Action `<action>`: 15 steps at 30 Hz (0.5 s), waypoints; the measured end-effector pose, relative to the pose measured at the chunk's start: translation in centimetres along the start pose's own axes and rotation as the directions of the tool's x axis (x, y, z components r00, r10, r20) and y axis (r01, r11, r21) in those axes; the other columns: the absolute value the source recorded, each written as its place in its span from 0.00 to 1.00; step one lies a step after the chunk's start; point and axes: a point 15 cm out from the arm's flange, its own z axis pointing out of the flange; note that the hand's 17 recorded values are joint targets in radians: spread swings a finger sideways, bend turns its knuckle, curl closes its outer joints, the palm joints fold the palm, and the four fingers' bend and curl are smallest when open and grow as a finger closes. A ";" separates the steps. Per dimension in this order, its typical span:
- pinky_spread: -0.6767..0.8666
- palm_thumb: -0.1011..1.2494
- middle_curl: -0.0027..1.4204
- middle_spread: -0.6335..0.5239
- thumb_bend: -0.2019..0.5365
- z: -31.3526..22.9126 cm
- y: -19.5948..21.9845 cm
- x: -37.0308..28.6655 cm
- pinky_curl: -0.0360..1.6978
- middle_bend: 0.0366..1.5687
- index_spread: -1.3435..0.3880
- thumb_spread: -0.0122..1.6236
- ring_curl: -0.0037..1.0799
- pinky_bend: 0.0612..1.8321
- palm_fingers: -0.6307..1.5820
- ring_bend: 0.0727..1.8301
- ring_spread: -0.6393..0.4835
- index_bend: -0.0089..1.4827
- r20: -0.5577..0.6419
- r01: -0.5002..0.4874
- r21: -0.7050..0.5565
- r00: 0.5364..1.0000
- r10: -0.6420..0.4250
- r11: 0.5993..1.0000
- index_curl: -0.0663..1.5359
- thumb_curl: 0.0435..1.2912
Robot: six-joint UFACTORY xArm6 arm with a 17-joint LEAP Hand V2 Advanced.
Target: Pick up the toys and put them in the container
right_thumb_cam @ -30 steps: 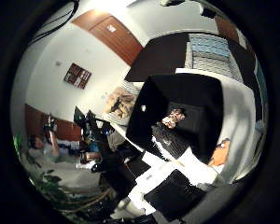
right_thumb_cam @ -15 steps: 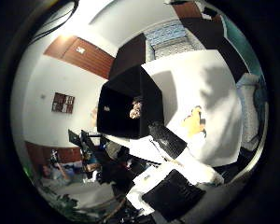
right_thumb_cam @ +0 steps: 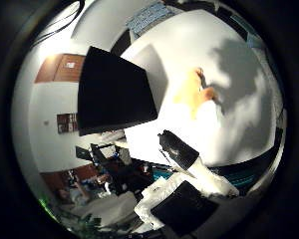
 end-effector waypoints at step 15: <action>0.74 0.51 0.23 0.70 0.24 9.1 0.4 1.2 0.19 0.14 0.68 0.70 0.21 0.27 0.37 0.25 0.75 0.11 -0.011 -0.024 -0.059 1.000 0.023 0.998 0.21 0.25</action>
